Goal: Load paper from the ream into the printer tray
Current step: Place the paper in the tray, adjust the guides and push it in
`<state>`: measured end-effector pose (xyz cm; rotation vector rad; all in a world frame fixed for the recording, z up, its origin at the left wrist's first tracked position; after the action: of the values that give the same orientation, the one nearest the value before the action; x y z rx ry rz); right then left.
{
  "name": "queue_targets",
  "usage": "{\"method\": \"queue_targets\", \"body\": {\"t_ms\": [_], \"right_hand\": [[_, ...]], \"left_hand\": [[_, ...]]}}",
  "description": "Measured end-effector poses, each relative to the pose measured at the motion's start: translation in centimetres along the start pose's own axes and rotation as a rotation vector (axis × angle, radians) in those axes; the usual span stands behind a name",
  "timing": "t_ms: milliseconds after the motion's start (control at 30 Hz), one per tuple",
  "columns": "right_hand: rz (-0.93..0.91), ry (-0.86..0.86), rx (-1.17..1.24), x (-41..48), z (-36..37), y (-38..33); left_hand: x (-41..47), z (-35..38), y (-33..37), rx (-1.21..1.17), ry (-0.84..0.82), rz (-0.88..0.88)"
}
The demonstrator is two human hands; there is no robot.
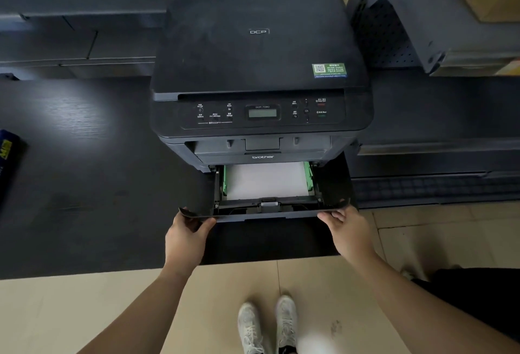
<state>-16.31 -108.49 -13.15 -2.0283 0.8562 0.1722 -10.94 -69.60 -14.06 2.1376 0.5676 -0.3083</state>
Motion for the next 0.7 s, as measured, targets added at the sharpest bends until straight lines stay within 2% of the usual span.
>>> {"method": "queue_targets", "body": {"t_ms": [333,700], "right_hand": [[-0.013,0.067,-0.023,5.9,0.5,-5.1],[0.024,0.105,0.000,7.4,1.3,-4.6]], "left_hand": [[6.9,1.3,4.6,0.005,0.006,0.063],[8.3,1.6,5.1,0.002,0.024,0.061]]}}
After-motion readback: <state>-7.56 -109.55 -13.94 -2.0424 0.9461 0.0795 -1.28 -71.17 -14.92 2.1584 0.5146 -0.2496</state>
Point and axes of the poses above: each hand's wrist, its own x-axis towards the middle knuckle, its own z-axis out of the palm, y = z × x, the point moved 9 cm from there along x, towards the middle knuckle, and after that the axes turned 3 degrees about z, right-handed, at the moved point
